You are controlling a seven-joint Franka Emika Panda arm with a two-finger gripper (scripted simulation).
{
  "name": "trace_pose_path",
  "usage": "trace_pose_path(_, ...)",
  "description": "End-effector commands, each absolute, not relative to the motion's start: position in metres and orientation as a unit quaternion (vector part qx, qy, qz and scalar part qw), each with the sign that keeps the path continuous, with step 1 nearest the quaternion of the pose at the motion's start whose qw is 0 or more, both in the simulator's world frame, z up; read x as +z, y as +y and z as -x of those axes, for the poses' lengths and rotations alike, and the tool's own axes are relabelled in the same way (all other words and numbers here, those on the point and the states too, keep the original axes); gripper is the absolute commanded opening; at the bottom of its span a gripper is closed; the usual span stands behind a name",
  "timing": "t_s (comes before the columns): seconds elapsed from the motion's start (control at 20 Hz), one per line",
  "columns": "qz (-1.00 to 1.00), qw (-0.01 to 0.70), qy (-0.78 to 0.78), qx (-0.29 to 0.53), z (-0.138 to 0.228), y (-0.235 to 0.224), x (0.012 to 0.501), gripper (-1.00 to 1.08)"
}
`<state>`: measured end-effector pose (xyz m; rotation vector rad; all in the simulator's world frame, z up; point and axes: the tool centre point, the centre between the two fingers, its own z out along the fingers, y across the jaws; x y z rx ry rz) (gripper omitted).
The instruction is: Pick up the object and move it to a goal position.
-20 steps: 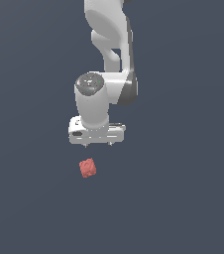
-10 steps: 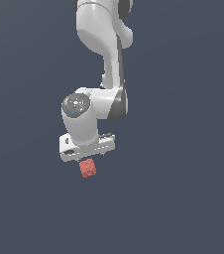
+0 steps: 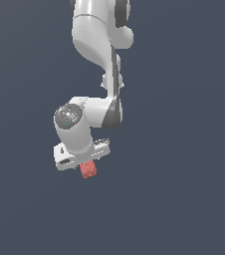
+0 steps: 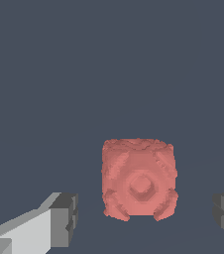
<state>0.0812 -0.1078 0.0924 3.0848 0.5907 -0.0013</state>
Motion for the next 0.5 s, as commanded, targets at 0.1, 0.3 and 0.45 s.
trace_pose_path(0.1, -0.981, 0.000, 0.195, 0.000, -0.083, -0.110, 0.090, 1.00)
trace_pose_path(0.3, -0.981, 0.000, 0.193, 0.000, -0.083, -0.110, 0.087, 1.00)
trace_pose_path(0.45, -0.981, 0.000, 0.194, 0.000, -0.082, -0.110, 0.075, 1.00)
